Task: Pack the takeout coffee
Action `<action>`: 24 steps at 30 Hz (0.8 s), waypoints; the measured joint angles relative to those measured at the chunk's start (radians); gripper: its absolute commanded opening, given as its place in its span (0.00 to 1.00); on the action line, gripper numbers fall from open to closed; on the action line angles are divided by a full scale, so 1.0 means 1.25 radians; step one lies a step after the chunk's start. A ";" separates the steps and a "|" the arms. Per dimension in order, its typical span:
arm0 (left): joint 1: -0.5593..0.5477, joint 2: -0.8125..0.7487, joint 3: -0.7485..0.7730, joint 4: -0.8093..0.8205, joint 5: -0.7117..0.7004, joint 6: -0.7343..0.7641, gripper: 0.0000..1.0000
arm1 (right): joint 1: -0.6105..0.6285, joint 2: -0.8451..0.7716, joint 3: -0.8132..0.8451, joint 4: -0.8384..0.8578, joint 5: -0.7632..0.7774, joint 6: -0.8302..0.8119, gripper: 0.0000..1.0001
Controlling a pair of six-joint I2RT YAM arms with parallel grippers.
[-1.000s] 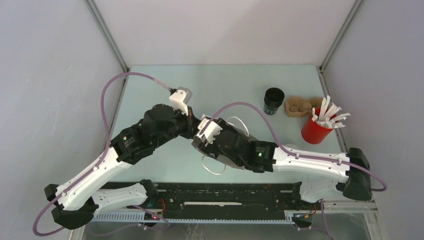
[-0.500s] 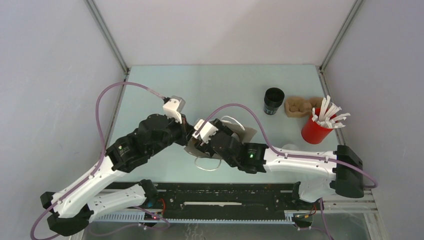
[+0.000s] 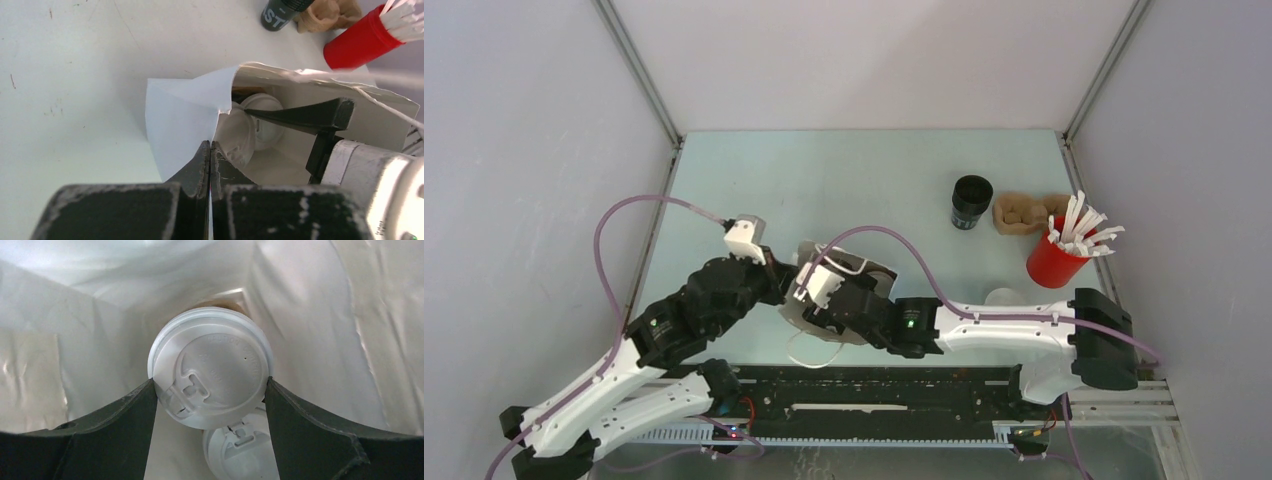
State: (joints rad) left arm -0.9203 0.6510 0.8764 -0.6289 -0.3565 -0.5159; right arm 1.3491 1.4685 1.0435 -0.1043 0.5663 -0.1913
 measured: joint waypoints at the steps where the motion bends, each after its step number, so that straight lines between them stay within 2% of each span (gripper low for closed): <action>1: 0.000 -0.015 -0.011 0.005 -0.008 -0.009 0.00 | 0.002 0.005 0.003 -0.011 -0.009 0.000 0.32; 9: -0.001 -0.110 -0.098 0.035 -0.035 -0.071 0.00 | 0.016 0.032 0.060 -0.084 -0.052 -0.005 0.32; 15: -0.001 -0.118 -0.110 0.031 -0.030 -0.087 0.00 | 0.016 0.113 0.162 -0.131 -0.002 -0.028 0.31; 24: 0.000 -0.147 -0.110 0.011 -0.029 -0.092 0.00 | 0.017 0.148 0.183 -0.150 0.085 -0.055 0.31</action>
State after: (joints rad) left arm -0.9207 0.4675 0.7383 -0.6147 -0.3923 -0.6304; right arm 1.3705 1.6539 1.2728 -0.2913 0.6720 -0.2604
